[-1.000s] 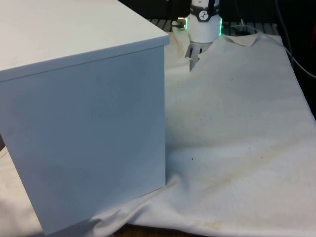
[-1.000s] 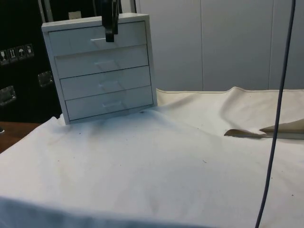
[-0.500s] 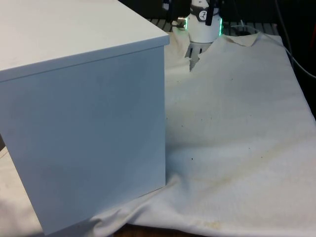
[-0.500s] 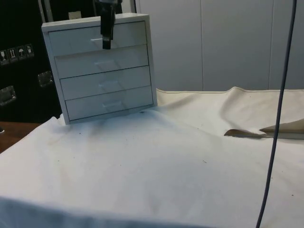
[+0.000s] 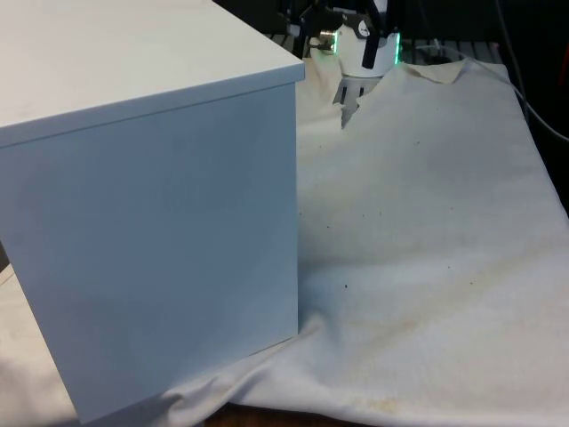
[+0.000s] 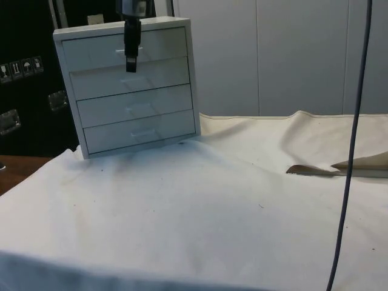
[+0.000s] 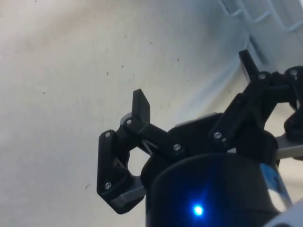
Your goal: Open the drawer, then close it.
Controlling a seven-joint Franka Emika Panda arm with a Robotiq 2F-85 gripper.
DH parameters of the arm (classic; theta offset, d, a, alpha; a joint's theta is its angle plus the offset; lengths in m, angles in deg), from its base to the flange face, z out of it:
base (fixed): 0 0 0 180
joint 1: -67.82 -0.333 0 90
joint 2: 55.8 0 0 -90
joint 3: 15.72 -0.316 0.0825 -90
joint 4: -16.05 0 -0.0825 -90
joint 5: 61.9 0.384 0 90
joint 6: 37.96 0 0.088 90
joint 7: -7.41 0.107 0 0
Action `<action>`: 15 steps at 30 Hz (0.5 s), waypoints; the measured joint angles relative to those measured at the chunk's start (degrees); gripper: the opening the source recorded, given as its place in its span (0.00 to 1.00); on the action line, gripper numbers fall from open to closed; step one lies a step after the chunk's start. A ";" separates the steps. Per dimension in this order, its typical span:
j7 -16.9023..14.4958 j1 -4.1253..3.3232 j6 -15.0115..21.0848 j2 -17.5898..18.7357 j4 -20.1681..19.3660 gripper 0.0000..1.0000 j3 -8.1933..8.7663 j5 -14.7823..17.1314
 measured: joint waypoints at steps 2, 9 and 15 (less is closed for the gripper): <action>-0.86 0.00 0.29 0.00 -0.06 1.00 0.06 0.00; -3.61 0.00 0.86 -0.06 -0.06 1.00 0.29 -0.29; -4.01 0.00 0.74 -0.06 -0.06 1.00 0.29 -3.38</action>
